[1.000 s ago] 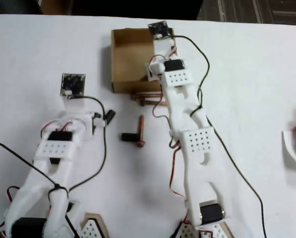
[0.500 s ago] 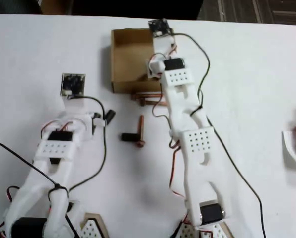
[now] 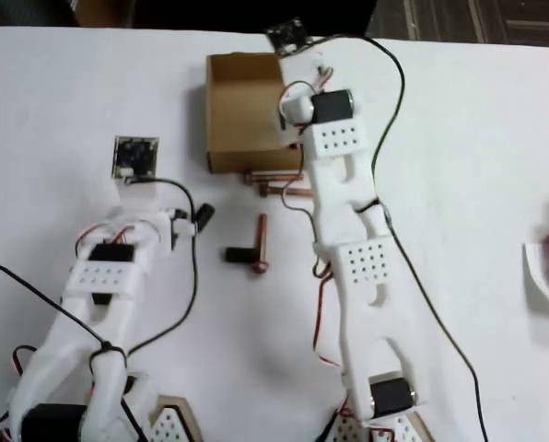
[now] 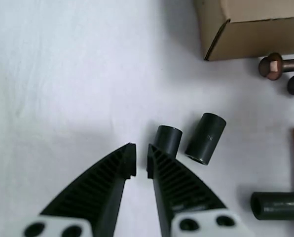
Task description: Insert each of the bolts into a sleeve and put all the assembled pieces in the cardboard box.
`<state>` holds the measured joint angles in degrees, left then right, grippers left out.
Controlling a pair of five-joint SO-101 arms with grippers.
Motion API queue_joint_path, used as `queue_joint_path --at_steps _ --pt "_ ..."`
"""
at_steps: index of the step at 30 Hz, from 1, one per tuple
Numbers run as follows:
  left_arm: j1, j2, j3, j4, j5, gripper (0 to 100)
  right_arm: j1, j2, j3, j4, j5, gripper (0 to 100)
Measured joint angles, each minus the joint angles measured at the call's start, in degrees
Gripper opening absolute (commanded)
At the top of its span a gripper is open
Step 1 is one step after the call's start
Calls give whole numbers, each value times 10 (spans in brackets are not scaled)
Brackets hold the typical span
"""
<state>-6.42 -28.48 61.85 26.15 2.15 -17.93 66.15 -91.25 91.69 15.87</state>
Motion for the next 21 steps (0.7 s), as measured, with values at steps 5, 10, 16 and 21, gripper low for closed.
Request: queue_joint_path --at_steps 5,10,16,21 --pt "0 -10 0 1 0 65 -19 -16 -18 69 41 150" --pt "-29 -74 0 26 0 65 -32 -45 -18 83 77 162" --pt "-67 -102 4 33 0 65 -55 -113 66 84 84 159" --pt "-69 -105 4 33 0 65 -84 -226 243 84 84 161"
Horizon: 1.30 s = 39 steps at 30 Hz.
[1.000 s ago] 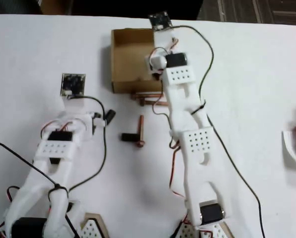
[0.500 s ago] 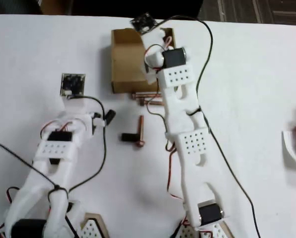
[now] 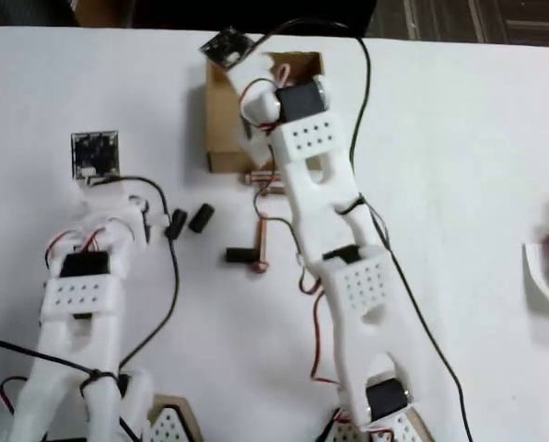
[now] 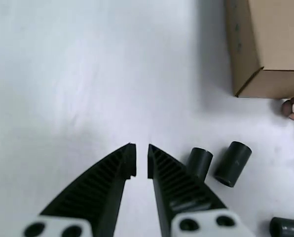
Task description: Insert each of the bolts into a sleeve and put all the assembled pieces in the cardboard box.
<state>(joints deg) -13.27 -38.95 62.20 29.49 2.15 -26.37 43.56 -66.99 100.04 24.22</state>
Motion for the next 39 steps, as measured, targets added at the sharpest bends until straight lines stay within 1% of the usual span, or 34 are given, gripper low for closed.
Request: queue_joint_path --at_steps 6,10,13,16,19,22,26,32,37,39 --pt "-4 0 0 0 0 65 -25 -169 243 -4 -1 162" --pt "-4 0 0 0 0 65 -40 -264 400 -56 8 162" --pt "-4 0 0 0 0 65 -55 -331 531 -117 8 162" --pt "-4 0 0 0 0 65 -70 -401 684 -203 12 162" --pt "-4 0 0 0 0 65 -85 -462 838 -302 35 162" --pt "-4 0 0 0 0 65 -105 -495 953 -382 69 162" --pt "-4 0 0 0 0 65 -128 -499 1010 -440 130 162" --pt "-5 0 0 0 0 65 -132 -480 1011 -500 204 162" --pt "-10 0 0 0 0 65 -135 -436 1011 -537 218 162" --pt "-25 0 0 0 0 65 -138 -421 1010 -548 218 162"
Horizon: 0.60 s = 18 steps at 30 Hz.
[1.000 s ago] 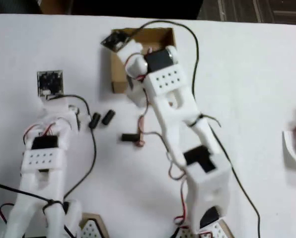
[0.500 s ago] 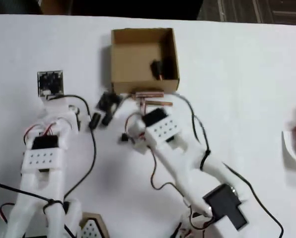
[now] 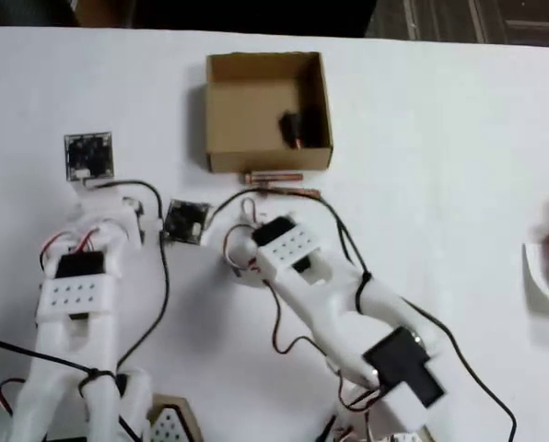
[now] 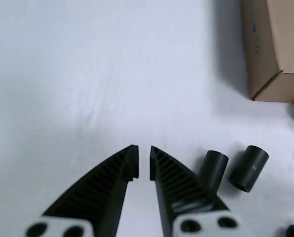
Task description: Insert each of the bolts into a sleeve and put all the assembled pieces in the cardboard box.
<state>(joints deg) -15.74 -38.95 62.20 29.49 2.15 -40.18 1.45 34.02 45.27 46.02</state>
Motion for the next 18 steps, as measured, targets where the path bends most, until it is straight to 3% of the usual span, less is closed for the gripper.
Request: queue_joint_path --at_steps 5,14,18 --pt "-73 0 0 0 19 64 -12 31 -18 -3 1 162" --pt "-245 0 4 -15 178 64 -11 36 -19 -3 1 163" --pt "-261 0 4 -16 191 64 -11 40 -40 -3 1 163"
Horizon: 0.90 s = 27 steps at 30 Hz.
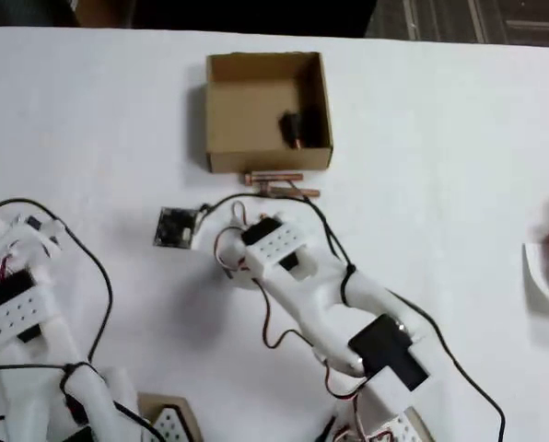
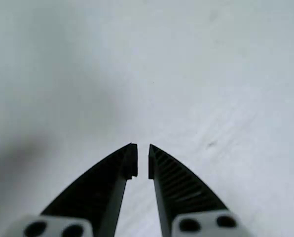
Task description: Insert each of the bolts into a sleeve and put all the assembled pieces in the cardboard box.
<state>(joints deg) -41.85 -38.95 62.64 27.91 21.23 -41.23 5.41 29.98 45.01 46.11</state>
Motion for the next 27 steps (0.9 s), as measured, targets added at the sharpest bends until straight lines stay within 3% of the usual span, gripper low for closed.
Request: queue_joint_path --at_steps 12,27 --pt "-4 0 0 0 3 64 -1 101 -83 2 1 189" --pt "-4 0 0 0 3 64 10 156 -179 112 2 192"
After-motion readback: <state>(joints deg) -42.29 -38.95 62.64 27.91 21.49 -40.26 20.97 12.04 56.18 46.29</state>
